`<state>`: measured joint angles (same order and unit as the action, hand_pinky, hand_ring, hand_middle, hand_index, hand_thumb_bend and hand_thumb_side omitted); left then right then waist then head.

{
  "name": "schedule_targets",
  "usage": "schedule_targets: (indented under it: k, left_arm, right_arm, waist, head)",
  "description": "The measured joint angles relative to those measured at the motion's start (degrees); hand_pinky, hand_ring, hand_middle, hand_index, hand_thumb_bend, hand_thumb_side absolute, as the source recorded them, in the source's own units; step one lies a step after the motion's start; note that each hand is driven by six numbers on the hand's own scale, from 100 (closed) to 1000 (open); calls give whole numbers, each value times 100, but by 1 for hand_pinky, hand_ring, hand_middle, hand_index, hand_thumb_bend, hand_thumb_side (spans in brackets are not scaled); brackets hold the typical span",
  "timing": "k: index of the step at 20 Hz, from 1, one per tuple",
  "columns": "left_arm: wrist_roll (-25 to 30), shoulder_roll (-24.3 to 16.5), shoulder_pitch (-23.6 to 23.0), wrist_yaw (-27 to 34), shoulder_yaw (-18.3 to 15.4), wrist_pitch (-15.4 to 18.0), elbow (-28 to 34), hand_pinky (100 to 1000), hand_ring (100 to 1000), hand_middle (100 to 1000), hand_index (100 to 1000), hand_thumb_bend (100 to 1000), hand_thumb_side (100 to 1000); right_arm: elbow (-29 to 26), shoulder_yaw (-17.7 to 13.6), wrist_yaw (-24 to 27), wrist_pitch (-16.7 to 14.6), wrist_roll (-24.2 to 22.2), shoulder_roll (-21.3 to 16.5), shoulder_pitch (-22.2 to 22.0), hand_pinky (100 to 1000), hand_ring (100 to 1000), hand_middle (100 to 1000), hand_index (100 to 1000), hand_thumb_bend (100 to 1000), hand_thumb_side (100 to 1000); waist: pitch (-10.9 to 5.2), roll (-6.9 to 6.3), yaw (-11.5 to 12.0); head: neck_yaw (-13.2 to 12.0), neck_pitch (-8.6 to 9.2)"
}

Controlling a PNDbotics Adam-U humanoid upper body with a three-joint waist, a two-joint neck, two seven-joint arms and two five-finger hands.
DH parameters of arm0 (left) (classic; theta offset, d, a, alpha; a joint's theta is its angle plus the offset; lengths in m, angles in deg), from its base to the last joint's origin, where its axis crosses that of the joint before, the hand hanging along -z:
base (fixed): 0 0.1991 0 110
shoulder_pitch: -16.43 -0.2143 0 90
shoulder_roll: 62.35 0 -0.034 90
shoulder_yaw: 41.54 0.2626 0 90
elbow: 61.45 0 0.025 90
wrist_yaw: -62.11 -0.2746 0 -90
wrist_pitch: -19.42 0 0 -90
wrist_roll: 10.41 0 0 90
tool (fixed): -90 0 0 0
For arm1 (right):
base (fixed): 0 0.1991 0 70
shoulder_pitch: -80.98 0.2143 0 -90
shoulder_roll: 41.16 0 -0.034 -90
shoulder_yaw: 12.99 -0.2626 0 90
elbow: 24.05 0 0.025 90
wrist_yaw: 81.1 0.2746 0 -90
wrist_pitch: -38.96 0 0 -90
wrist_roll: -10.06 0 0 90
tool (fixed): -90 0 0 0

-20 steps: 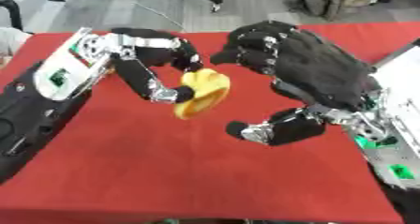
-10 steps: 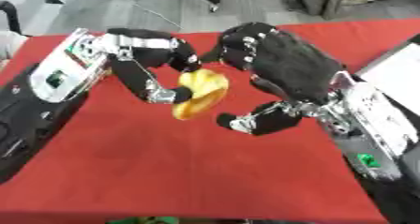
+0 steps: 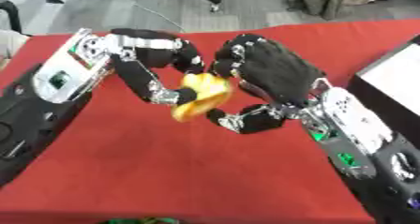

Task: Pick up the objects with one hand, pass them to the other hand, and then place them into the box on the other side of the table.

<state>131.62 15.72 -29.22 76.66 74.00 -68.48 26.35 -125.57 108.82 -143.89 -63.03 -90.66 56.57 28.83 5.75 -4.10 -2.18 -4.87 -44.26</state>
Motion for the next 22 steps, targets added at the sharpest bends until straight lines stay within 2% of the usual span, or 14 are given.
schedule_targets:
  k: [3,4,6,9,13,14,15,17,22]
  left_arm:
    - [0,16,5,2,0,0,-1,677,495,435,559,100,233]
    - [0,16,6,3,0,0,-1,677,496,436,560,100,234]
    - [-1,16,7,3,0,2,-2,678,497,438,561,100,236]
    - [-3,17,14,3,-3,9,-4,678,498,440,564,100,235]
    - [-10,17,20,-1,-6,38,-35,678,498,439,563,100,227]
    - [-12,17,20,-8,-7,43,-39,678,497,439,563,100,225]
    - [-12,17,20,-14,-7,47,-41,679,497,439,563,100,222]
    - [-2,17,19,-32,-7,59,-62,678,497,439,562,100,220]
    - [-1,17,16,-61,-5,82,-77,678,496,438,561,100,215]
  right_arm:
    - [67,10,72,44,195,20,-4,679,603,375,512,289,437]
    - [85,16,102,61,256,23,-5,672,593,354,479,208,465]
    - [93,28,168,109,380,28,-6,665,584,338,451,119,476]
    - [125,50,267,168,508,28,-9,663,578,325,405,100,452]
    - [128,73,309,193,559,28,-10,673,588,345,434,100,429]
    - [129,73,308,193,555,28,-10,675,591,351,443,154,414]
    - [129,73,305,186,537,28,-10,687,611,385,485,298,411]
    - [129,68,275,153,468,27,-9,702,639,438,543,418,409]
    - [129,37,42,85,121,28,-6,746,724,577,745,606,421]
  waist:
    - [0,1,5]
    - [0,1,5]
    - [0,4,4]
    - [0,16,4]
    - [0,17,3]
    - [0,18,3]
    - [0,18,3]
    - [0,19,3]
    - [0,21,2]
  head:
    - [0,0]
    - [0,0]
    - [0,0]
    - [0,0]
    - [0,0]
    - [0,0]
    - [0,0]
    - [-1,0]
    - [-3,0]
